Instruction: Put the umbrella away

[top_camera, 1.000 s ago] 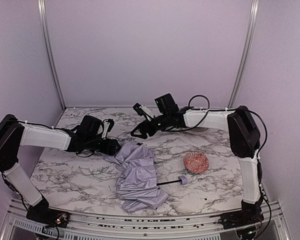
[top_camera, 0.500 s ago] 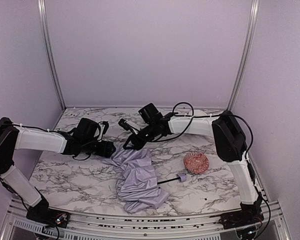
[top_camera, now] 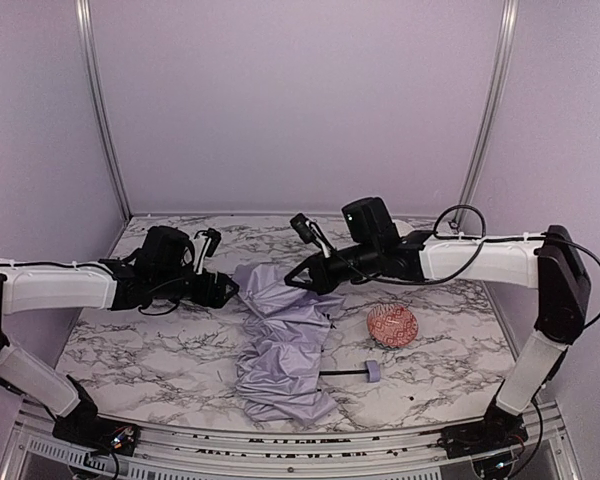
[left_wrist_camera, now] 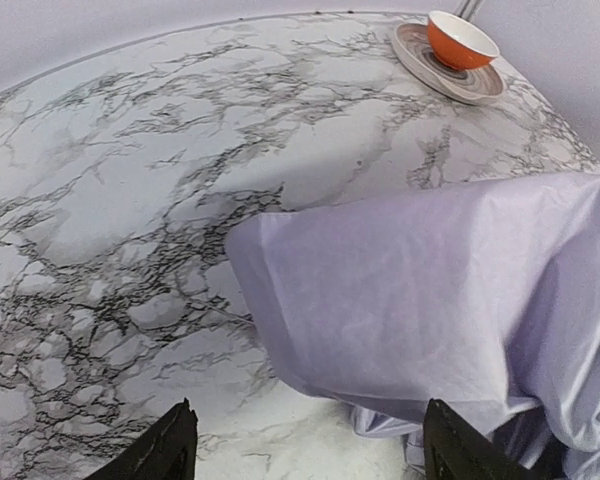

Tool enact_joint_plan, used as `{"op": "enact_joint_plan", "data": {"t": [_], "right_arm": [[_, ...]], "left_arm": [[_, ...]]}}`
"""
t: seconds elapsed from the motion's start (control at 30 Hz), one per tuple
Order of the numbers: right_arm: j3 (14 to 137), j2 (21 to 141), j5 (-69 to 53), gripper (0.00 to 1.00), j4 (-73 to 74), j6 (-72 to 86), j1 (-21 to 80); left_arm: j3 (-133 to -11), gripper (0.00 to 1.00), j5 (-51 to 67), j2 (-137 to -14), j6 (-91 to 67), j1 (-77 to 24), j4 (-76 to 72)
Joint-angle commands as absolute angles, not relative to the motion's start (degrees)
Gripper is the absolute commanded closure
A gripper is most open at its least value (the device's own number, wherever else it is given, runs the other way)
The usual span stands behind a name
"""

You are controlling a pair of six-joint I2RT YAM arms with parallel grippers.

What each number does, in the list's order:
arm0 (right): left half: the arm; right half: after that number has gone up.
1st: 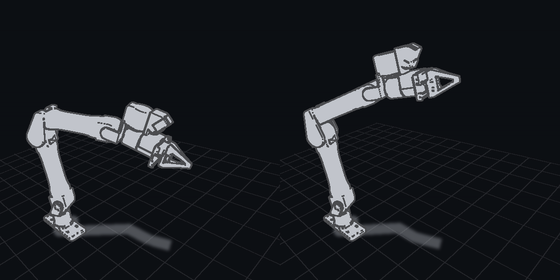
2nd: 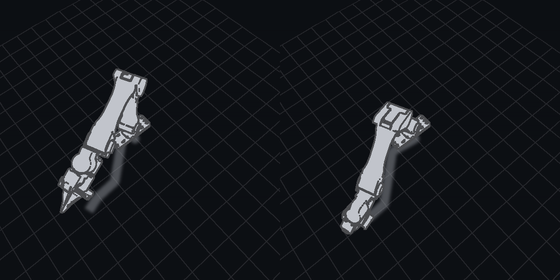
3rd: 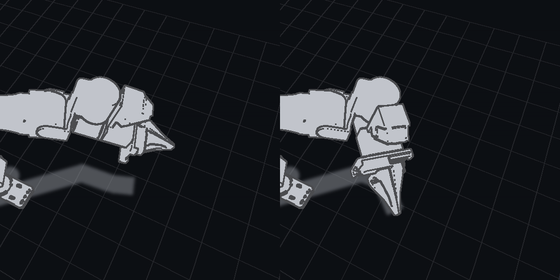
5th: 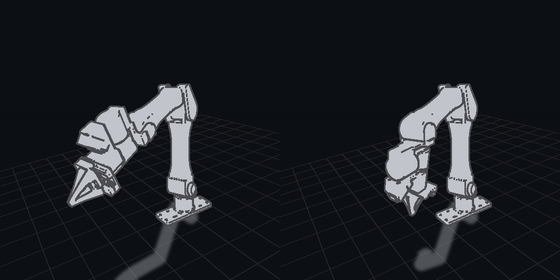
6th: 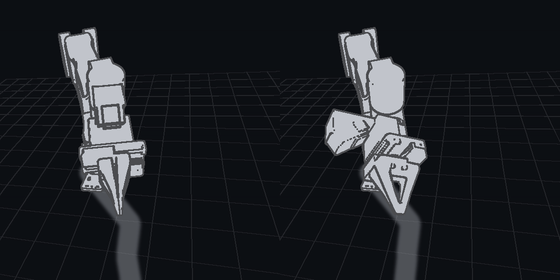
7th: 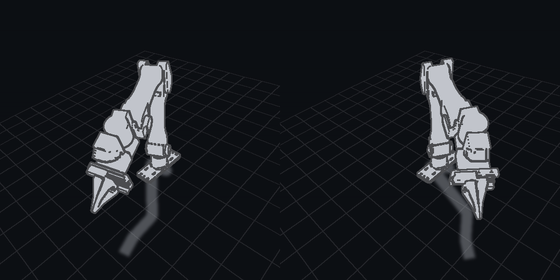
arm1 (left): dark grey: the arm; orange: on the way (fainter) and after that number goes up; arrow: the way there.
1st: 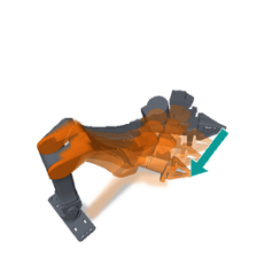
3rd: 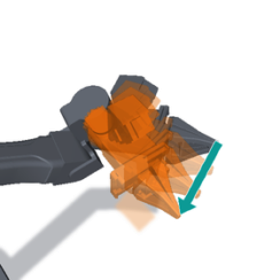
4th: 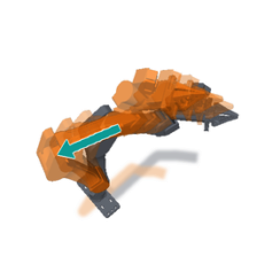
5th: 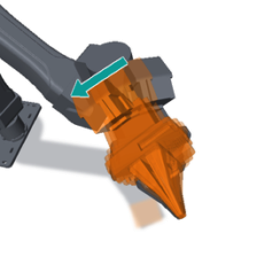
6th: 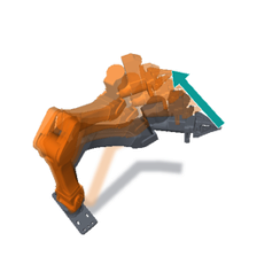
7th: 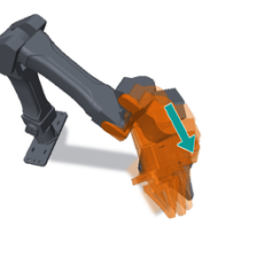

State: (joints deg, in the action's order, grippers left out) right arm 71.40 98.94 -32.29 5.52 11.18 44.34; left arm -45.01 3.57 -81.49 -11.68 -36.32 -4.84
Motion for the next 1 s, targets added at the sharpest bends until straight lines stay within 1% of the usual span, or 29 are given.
{"op": "enact_joint_plan", "data": {"t": [0.0,0.07,0.1,0.2,0.33,0.47,0.5,0.53,0.63,0.67,0.73,0.8,0.83,0.9,0.97], "right_arm": [[63.0,99.0,-30.9,1.0,-1.4,19.4,44.2],[60.1,100.0,-31.0,1.0,-3.9,21.4,44.8],[59.1,101.1,-31.0,1.0,-4.6,22.1,45.0],[58.2,103.8,-29.7,1.0,-4.0,22.6,45.1],[60.1,104.1,-28.0,0.91,-0.6,19.7,45.3],[62.4,103.3,-26.9,0.84,3.7,16.1,45.4],[62.9,103.2,-27.1,0.82,4.7,15.3,45.2],[63.7,102.9,-27.2,0.77,5.9,14.6,45.0],[66.7,100.6,-27.8,0.55,9.3,11.7,43.4],[68.1,99.7,-28.5,0.45,9.8,10.8,42.1],[70.2,98.0,-30.5,0.33,9.9,10.1,39.0],[73.1,98.1,-30.5,0.25,11.0,8.9,36.6],[75.2,99.0,-30.3,0.22,12.3,7.9,35.8],[79.5,102.2,-29.9,0.2,15.0,6.4,35.1],[83.0,106.7,-29.7,0.2,15.9,6.3,34.5]], "left_arm": [[-47.3,0.22,7.8,-83.6,-9.9,-38.4,-5.2],[-47.7,0.22,9.8,-85.7,-10.3,-38.4,-5.6],[-48.0,0.22,10.4,-87.0,-10.3,-39.9,-5.6],[-48.8,0.23,10.7,-90.3,-10.3,-41.4,-5.3],[-49.0,0.23,10.4,-92.1,-10.7,-41.5,-6.5],[-49.3,0.21,12.0,-94.0,-9.0,-41.2,-11.6],[-49.3,0.2,13.5,-94.8,-9.4,-40.4,-13.1],[-49.7,0.2,14.9,-95.7,-10.2,-39.7,-14.0],[-52.3,0.21,17.5,-98.7,-10.3,-39.4,-14.2],[-53.2,0.22,18.3,-99.4,-10.2,-39.4,-14.2],[-54.6,0.27,18.4,-101.1,-9.9,-39.4,-14.2],[-55.5,0.37,17.8,-102.2,-9.5,-39.4,-13.8],[-55.9,0.42,17.8,-102.7,-9.2,-39.4,-13.6],[-56.5,0.46,18.1,-103.5,-8.8,-39.4,-13.0],[-57.8,0.46,19.1,-104.7,-8.3,-39.4,-11.2]]}}
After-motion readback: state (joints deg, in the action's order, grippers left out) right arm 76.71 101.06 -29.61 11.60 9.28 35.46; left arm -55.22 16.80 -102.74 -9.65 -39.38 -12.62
